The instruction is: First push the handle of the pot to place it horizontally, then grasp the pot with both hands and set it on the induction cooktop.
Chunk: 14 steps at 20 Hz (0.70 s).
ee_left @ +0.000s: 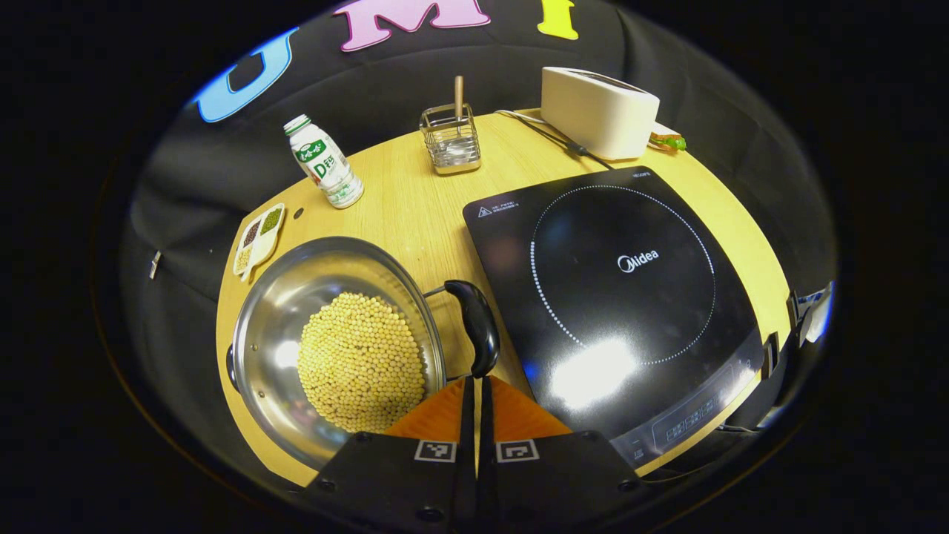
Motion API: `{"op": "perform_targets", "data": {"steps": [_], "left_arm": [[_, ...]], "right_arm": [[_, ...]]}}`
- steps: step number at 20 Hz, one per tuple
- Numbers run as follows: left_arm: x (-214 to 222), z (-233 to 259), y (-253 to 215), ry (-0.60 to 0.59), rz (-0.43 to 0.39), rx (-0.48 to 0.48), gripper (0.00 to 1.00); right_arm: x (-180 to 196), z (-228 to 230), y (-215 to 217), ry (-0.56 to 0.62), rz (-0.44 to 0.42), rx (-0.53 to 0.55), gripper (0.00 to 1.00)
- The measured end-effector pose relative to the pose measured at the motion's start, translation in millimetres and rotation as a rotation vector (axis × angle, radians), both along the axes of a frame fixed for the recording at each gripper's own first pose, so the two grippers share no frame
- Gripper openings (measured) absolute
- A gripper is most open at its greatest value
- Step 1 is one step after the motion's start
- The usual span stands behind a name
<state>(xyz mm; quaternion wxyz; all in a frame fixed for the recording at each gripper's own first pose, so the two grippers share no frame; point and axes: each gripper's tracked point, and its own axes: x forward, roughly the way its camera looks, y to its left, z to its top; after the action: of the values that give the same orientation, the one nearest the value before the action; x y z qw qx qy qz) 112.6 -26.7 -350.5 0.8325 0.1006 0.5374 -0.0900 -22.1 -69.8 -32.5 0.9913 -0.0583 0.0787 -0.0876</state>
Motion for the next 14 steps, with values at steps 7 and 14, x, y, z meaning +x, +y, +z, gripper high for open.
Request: {"op": "perform_targets", "data": {"steps": [7,14], "left_arm": [[-8.5,37.3,1.7,-0.135,-0.005,-0.066,0.05],[-14.7,106.6,67.0,-0.329,0.102,-0.202,0.06]], "right_arm": [[5.0,-7.8,30.3,0.025,0.053,0.015,0.96],[23.8,-22.3,105.7,0.06,0.238,0.024,0.98]]}}
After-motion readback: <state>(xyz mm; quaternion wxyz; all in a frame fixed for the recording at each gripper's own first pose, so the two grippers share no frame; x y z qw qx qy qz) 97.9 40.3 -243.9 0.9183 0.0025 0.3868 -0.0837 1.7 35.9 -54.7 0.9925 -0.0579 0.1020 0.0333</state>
